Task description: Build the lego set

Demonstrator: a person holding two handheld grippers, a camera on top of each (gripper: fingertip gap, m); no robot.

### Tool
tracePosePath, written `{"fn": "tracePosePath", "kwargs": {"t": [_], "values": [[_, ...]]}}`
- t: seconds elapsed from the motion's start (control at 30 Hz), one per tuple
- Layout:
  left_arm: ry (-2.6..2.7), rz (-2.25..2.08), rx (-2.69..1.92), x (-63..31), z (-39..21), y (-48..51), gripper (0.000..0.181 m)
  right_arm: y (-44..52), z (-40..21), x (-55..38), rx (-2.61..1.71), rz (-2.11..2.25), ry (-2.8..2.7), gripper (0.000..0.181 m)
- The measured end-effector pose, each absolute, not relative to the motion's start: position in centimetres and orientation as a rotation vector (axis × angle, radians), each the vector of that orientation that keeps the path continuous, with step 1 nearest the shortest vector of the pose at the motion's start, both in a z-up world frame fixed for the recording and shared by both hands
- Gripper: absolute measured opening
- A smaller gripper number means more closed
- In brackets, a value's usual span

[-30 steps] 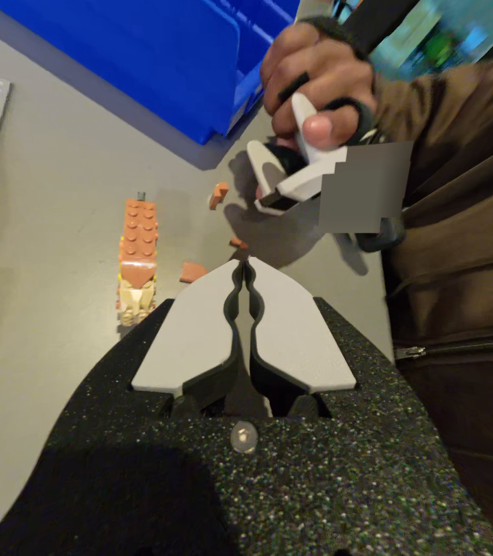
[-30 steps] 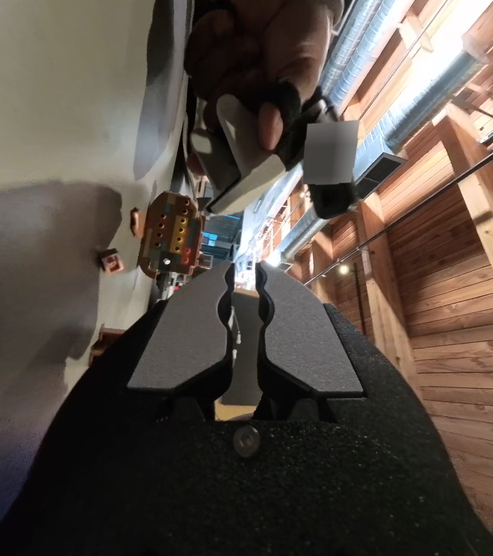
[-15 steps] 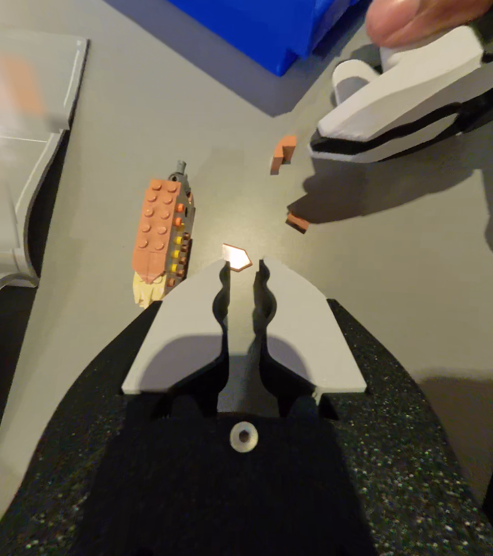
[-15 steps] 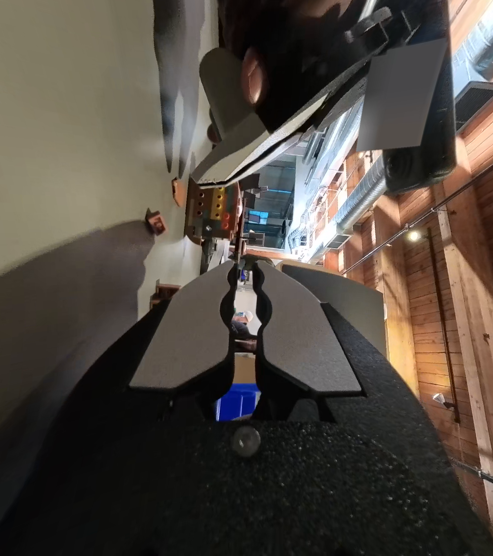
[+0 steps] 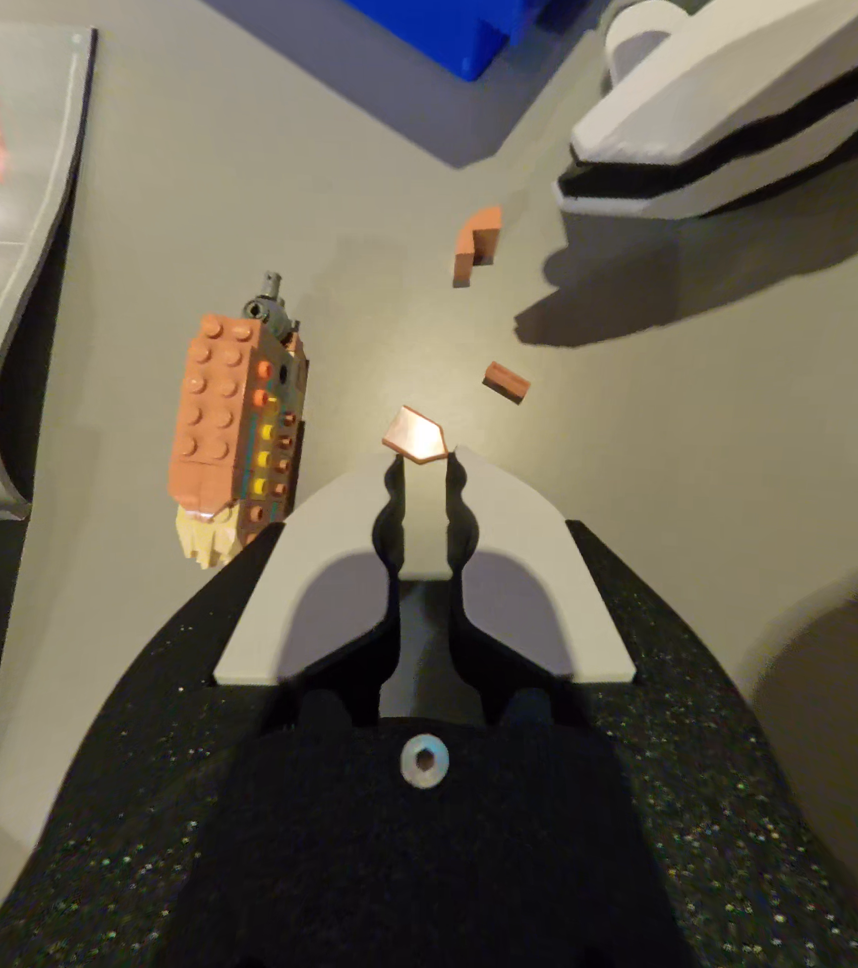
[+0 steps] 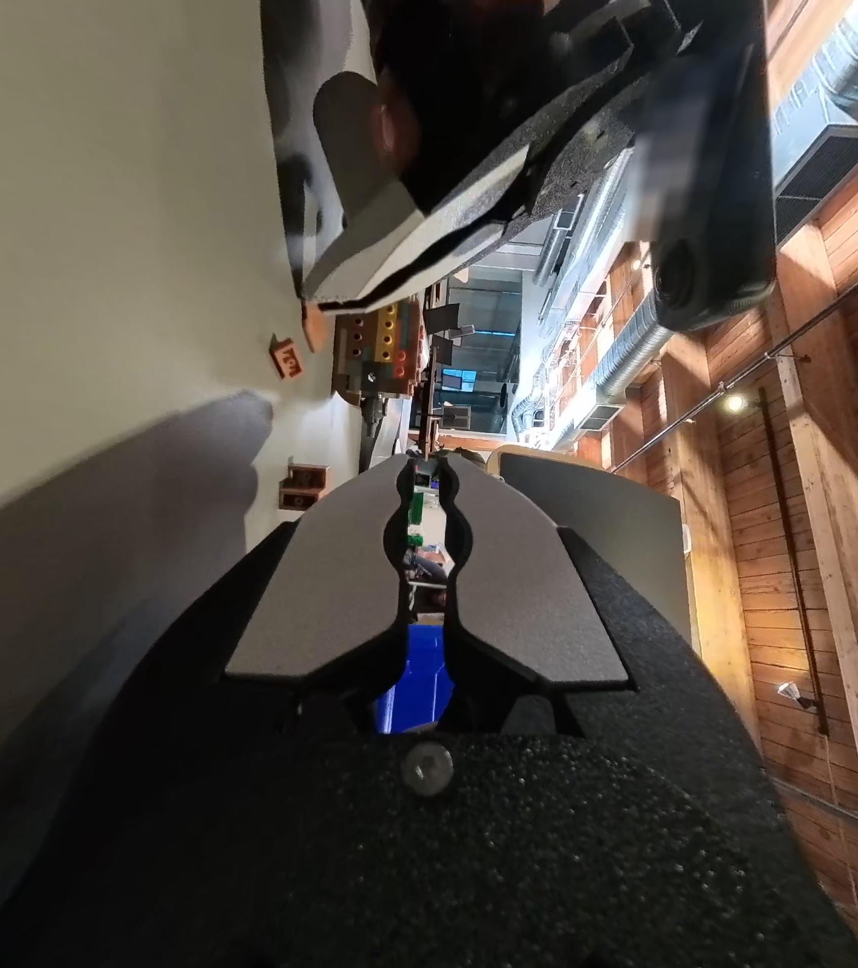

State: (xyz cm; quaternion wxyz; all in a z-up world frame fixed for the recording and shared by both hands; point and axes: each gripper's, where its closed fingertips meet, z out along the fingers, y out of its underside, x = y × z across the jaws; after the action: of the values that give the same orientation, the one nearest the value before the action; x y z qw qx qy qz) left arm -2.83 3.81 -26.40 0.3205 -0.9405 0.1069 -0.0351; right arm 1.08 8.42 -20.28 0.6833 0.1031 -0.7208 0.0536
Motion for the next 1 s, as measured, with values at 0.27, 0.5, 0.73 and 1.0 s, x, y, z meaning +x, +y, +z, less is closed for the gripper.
{"fn": "tracePosePath", "kwargs": {"t": [0.27, 0.5, 0.73, 1.0], "values": [[0.182, -0.167, -2.416, -3.3, -25.1, 3.3, 0.023, 8.2, -20.6, 1.1, 0.234, 0.121, -1.628, 0.008], [0.181, -0.006, -2.443, -2.9, -26.4, 4.4, 0.023, 8.4, -20.8, 1.0, 0.225, 0.119, -1.640, 0.008], [0.332, 0.051, -2.430, -3.2, -26.3, 4.1, 0.015, 8.5, -21.1, 1.0, 0.201, 0.138, -1.666, 0.008], [0.520, -0.194, -2.368, -2.7, -26.2, 2.7, 0.013, 8.4, -21.2, 1.0, 0.196, 0.150, -1.673, 0.008]]}}
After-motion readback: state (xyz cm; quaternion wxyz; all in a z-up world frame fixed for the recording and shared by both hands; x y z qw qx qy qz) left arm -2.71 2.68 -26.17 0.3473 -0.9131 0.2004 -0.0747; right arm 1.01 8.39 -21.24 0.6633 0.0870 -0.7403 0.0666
